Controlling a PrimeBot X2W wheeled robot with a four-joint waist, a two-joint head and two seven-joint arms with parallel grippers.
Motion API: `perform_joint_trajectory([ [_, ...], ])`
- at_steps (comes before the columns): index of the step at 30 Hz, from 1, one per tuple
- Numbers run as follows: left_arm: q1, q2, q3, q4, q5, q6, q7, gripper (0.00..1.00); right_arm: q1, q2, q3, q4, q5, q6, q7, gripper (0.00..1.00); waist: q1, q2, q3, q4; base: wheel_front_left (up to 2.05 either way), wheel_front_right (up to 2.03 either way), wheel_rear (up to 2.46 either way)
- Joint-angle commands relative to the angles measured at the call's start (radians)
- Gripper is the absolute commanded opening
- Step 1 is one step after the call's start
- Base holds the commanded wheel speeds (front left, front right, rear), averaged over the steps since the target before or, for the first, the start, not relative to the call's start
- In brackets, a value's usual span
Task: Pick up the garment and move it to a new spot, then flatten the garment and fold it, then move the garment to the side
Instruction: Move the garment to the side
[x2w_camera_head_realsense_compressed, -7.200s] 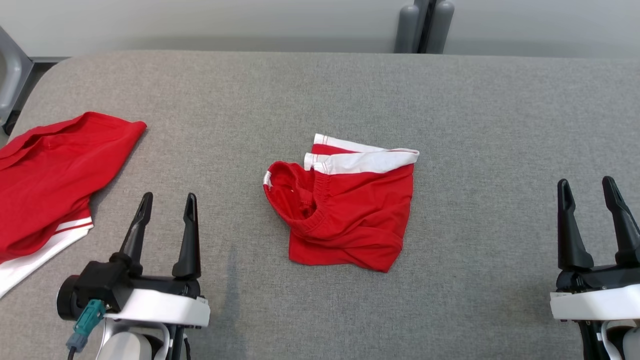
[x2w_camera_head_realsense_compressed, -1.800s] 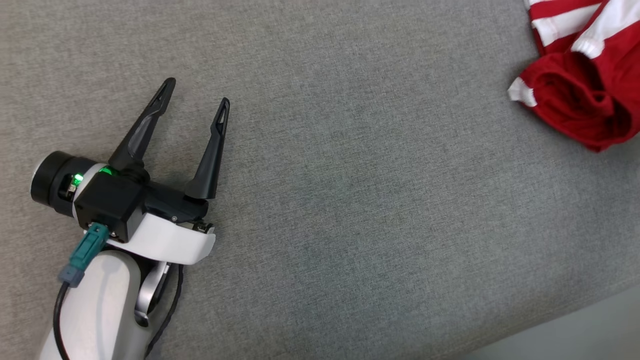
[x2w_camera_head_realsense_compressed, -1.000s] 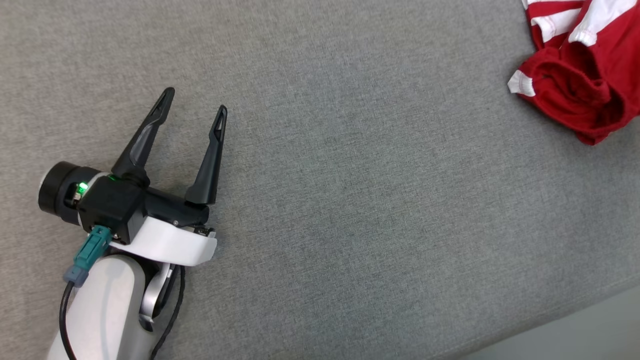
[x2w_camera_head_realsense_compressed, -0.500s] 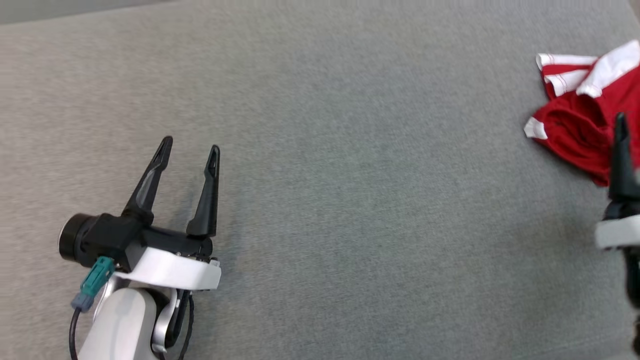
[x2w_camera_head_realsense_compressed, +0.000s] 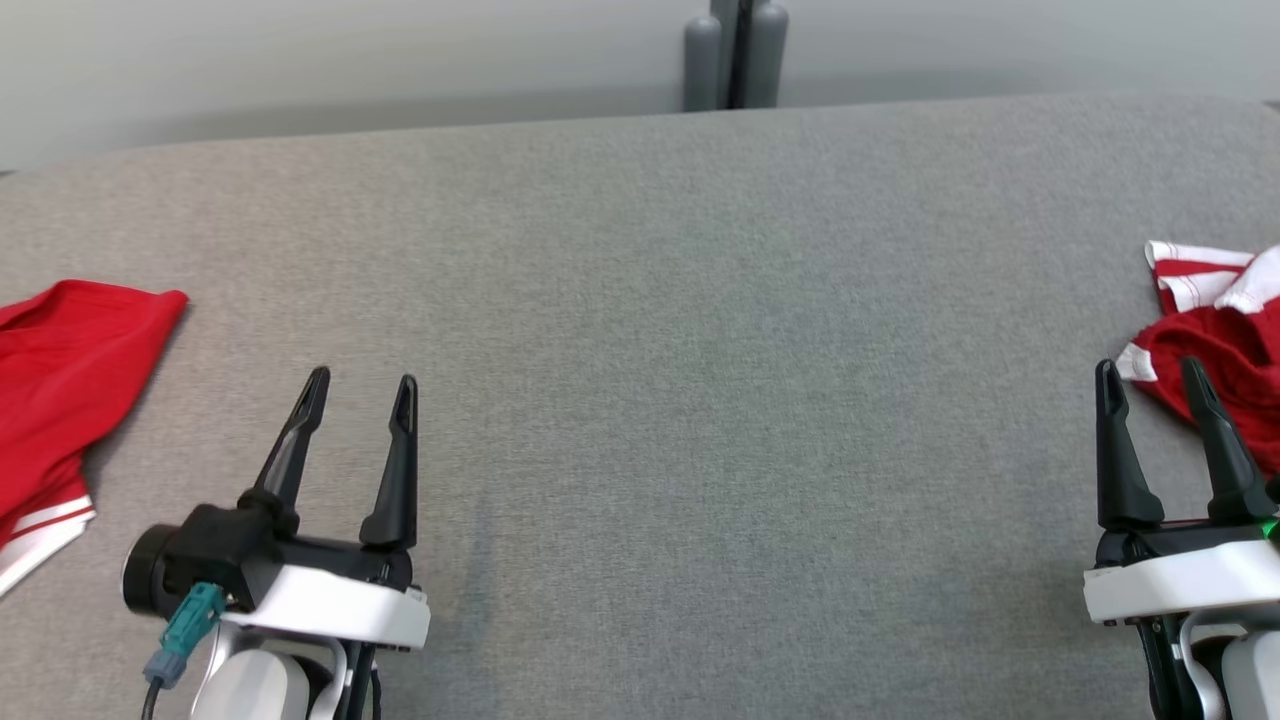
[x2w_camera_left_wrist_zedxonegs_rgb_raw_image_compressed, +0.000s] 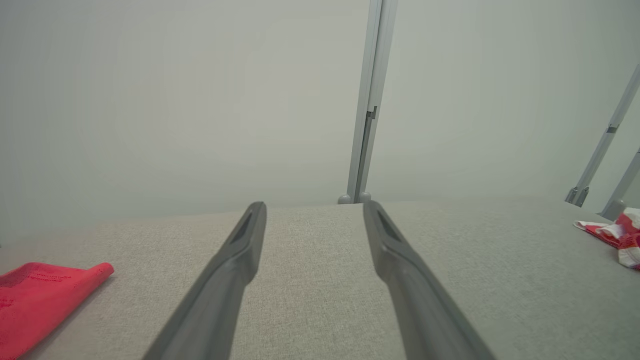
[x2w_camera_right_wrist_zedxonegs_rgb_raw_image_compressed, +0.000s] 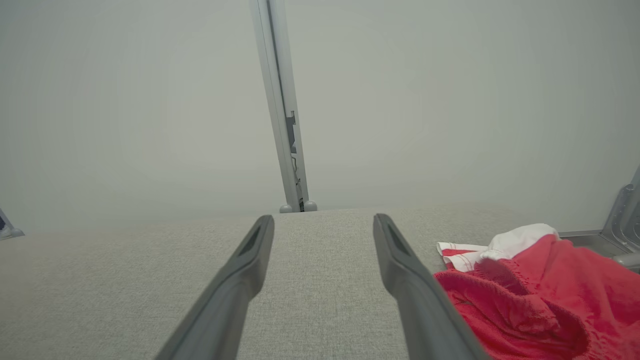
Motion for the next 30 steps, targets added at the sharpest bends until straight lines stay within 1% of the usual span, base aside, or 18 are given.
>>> perform_joint_trajectory([
  [1, 0.018, 0.007, 0.004, 0.006, -0.005, -0.001, -0.003, 1.0, 0.015, -0.003, 0.0, -0.011, -0.007, 0.0, 0.005, 1.0, 0.0, 0.0, -0.031, 0.027, 0.0, 0.0, 0.0],
  [10, 0.074, 0.013, 0.009, 0.021, -0.008, 0.003, -0.007, 1.0, 0.078, 0.005, -0.018, -0.058, -0.056, 0.0, 0.039, 1.0, 0.0, 0.0, -0.096, 0.06, 0.0, 0.0, 0.0],
  [15, 0.119, 0.025, 0.004, 0.025, -0.003, 0.002, -0.007, 1.0, 0.149, 0.015, -0.028, -0.106, -0.085, 0.0, 0.062, 1.0, 0.0, 0.0, -0.145, 0.076, 0.0, 0.0, 0.0],
  [22, 0.179, 0.046, -0.005, 0.025, -0.006, 0.004, 0.008, 1.0, 0.251, 0.038, -0.043, -0.177, -0.108, 0.0, 0.1, 1.0, 0.0, 0.0, -0.211, 0.078, 0.0, 0.0, 0.0],
  [30, 0.2, 0.058, -0.02, 0.011, -0.002, 0.005, 0.026, 1.0, 0.297, 0.052, -0.056, -0.225, -0.119, 0.0, 0.124, 1.0, 0.0, 0.0, -0.229, 0.075, 0.0, 0.0, 0.0],
])
